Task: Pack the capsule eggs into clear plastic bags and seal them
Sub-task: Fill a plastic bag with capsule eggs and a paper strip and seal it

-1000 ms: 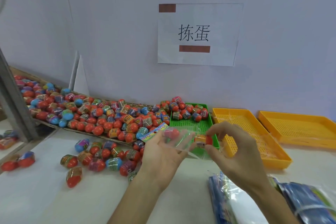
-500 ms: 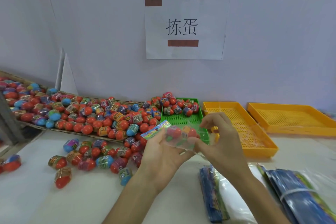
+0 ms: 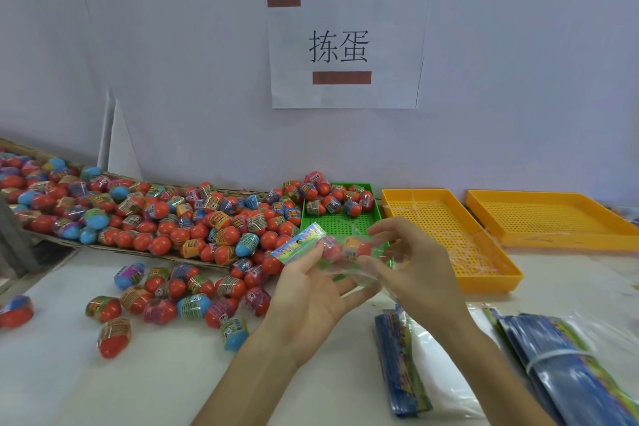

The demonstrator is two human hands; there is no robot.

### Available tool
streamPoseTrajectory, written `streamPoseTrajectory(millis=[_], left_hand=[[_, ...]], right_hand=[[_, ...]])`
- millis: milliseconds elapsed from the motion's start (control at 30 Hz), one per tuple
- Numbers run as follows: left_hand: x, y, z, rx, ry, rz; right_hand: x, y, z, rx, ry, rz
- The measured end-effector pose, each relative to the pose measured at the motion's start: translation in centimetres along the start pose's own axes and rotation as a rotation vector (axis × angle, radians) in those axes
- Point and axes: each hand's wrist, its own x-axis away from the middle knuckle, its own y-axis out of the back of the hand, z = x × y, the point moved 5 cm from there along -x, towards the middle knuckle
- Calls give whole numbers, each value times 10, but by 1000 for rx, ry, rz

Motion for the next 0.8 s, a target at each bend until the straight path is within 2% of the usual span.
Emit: streamPoseTrajectory(millis=[300,367,433,500,567,633,733,800], left_hand=[[2,3,-9,87,-10,-20],[3,4,-12,98,-24,-61],[3,5,-15,113,-41,-96],[3,7,-18,125,-53,-111],[3,7,-20,131,-73,-117],[5,6,-23,153,-104,-139],[4,11,-27,196,-144,-171],[4,13,-30,223,-160,-174]], right_hand=[[-4,-1,-3,-52,-19,145],[-9,8,-9,-109,-73,106],[-19,23,-20,-79,-154,-36],[-37,31,-32,53,-199,-123],[-64,23,-38,203,-185,-83],[-92,0,-45,338,-140,49],[-123,-47,-60,703,14,285],[-136,-67,-73,810,41,333]])
